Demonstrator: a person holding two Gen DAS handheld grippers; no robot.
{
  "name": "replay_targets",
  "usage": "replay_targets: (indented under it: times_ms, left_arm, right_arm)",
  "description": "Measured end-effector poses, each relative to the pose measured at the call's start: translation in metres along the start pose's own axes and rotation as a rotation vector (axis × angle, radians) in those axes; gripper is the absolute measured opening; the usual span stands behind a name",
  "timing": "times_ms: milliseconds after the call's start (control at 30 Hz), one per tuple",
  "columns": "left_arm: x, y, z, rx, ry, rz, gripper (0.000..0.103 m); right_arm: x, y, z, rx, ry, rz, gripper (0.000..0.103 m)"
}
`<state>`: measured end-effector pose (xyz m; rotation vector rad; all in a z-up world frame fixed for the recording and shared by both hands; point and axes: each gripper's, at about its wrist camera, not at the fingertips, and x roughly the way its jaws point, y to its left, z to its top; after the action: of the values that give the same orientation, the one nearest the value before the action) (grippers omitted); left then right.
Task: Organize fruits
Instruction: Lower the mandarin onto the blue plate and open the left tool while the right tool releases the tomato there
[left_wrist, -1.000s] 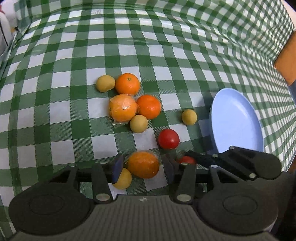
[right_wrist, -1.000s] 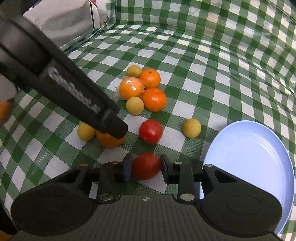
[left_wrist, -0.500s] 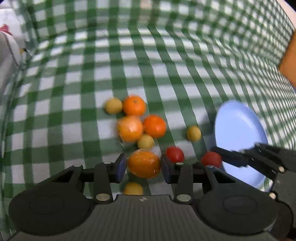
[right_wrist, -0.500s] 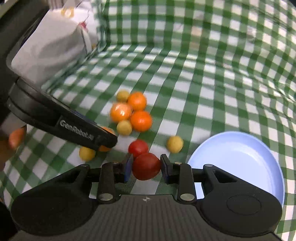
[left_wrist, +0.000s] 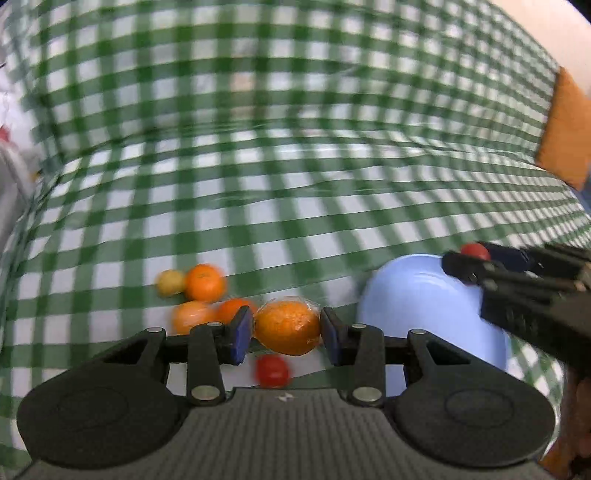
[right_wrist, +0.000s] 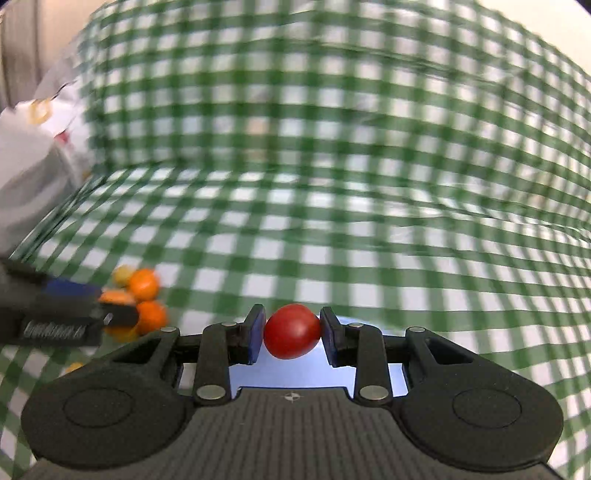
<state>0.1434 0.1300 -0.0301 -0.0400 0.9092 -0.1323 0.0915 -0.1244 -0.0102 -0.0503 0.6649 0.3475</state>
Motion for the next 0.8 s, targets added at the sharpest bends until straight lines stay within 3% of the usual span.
replay_targets:
  times_ms: [300,800]
  left_arm:
    - [0.010,-0.055,-0.015,0.137,-0.007,-0.109,0.044]
    - [0.036,-0.078,-0.019,0.200,0.025,-0.108,0.044]
  right_arm:
    - [-0.004,-0.041,-0.007,0.041,0.013,-0.041,0.034]
    - [0.006,-0.049,-0.019,0.037,0.087,-0.032,0.034]
